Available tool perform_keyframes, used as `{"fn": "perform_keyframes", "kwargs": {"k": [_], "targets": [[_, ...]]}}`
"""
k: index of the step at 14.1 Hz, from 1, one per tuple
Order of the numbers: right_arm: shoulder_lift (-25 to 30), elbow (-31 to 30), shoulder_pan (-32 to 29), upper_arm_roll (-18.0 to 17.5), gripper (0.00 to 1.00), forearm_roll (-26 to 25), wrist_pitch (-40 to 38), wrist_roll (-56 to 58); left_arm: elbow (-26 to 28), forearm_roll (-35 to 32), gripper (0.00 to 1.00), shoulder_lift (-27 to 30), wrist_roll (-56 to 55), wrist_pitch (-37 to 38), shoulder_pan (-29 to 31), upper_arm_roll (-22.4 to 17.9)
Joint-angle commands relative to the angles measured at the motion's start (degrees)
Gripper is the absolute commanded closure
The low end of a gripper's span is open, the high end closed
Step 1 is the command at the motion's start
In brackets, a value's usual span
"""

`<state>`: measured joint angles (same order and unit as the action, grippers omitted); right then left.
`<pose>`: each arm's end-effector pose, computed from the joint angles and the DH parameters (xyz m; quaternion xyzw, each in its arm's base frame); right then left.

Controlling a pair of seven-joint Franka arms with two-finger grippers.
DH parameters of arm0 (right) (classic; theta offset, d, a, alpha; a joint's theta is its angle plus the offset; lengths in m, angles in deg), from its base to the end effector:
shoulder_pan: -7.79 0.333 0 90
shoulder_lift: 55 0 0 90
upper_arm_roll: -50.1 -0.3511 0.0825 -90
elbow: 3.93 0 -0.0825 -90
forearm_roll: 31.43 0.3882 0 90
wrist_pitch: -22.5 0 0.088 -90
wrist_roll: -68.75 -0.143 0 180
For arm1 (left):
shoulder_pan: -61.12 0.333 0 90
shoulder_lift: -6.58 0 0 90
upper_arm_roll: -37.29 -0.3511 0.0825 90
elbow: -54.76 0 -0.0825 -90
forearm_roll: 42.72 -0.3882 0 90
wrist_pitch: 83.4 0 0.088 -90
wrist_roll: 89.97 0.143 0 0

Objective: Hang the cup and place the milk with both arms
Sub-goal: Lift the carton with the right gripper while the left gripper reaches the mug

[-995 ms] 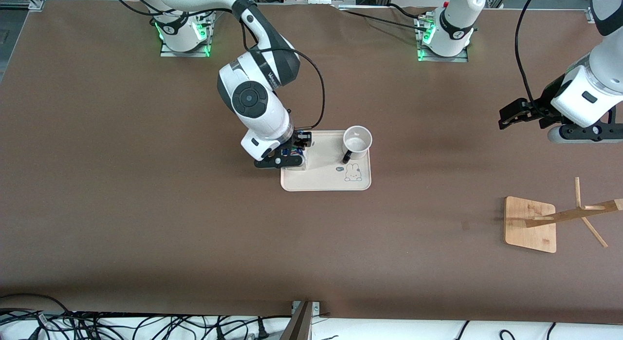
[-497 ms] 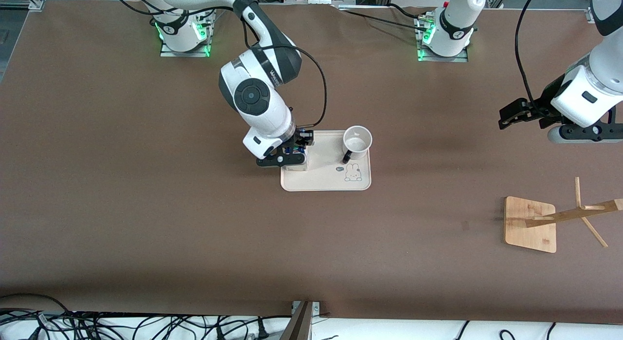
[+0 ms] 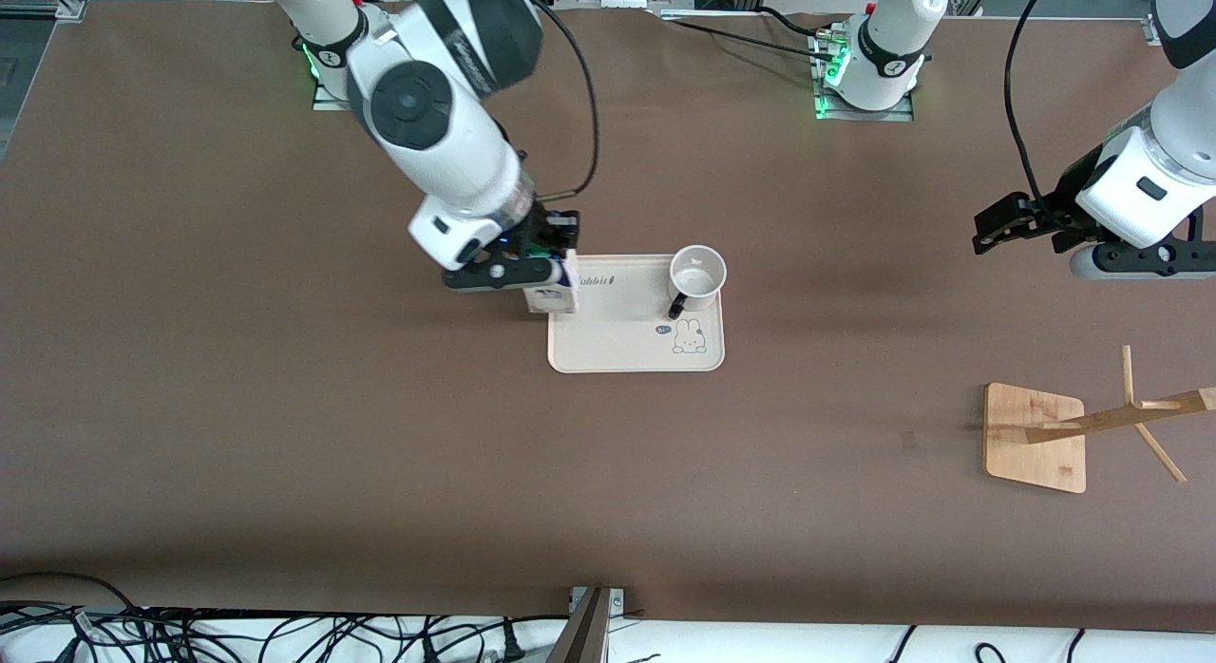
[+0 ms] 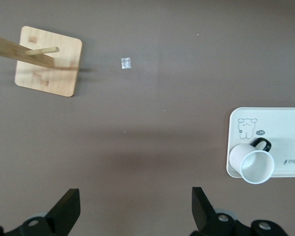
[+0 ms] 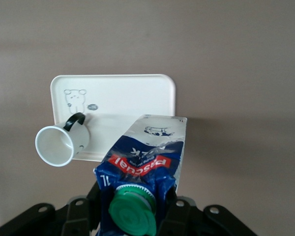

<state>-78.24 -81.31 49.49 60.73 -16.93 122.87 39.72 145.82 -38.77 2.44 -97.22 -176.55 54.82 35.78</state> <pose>0.5698 0.4057 0.4948 -0.9961 -0.0025 0.0431 0.0767 0.5817 -0.0588 0.5785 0.9990 0.0239 -0.0213 0.0314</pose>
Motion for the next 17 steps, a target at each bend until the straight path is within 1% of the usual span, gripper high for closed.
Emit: {"fn": "perform_keyframes", "kwargs": {"k": [1,3,5,7,8,9,10,11,12,15,17], "targets": [[-0.6,4.8,-0.5,6.3,0.50,-0.6,-8.3,4.9,0.5,3.0,0.00,-1.9,1.0,-1.1,-0.6,2.5],[0.9,4.8,-0.4,11.8,0.50,-0.6,-13.1,10.5,0.5,3.1,0.00,-2.4,1.0,-1.7,-0.6,4.5],[2.3,4.8,-0.5,17.3,0.50,-0.6,-16.0,18.2,1.9,3.8,0.00,-6.0,1.2,-3.6,-1.9,4.7],[2.3,4.8,-0.5,22.8,0.50,-0.3,-19.4,26.1,2.7,3.8,0.00,-6.8,4.6,-3.5,-2.4,5.0],[2.3,4.7,-0.5,24.9,0.50,0.0,-19.9,28.8,2.7,3.8,0.00,-7.7,5.2,-3.7,-3.0,5.9],[2.2,4.5,-0.6,26.1,0.50,0.1,-19.8,30.2,2.7,3.8,0.00,-8.7,5.0,-3.8,-4.1,6.6],[2.0,4.3,-1.3,26.4,0.50,0.0,-19.8,31.3,2.9,3.9,0.00,-9.6,5.6,-3.8,-5.1,7.7],[1.7,4.2,-2.1,26.4,0.50,0.0,-19.5,32.3,3.5,3.9,0.00,-10.4,5.5,-4.1,-5.8,9.1],[1.5,4.2,-3.0,26.4,0.50,0.1,-19.3,33.2,4.2,3.9,0.00,-10.7,5.1,-5.5,-6.6,11.5],[1.4,4.2,-5.0,26.3,0.50,0.8,-19.2,35.5,11.4,5.4,0.00,-11.0,4.5,-15.0,-8.1,16.3],[1.4,4.1,-5.5,26.3,0.50,0.8,-19.2,36.7,16.3,6.3,0.00,-11.4,4.5,-22.7,-9.6,17.3]]}}
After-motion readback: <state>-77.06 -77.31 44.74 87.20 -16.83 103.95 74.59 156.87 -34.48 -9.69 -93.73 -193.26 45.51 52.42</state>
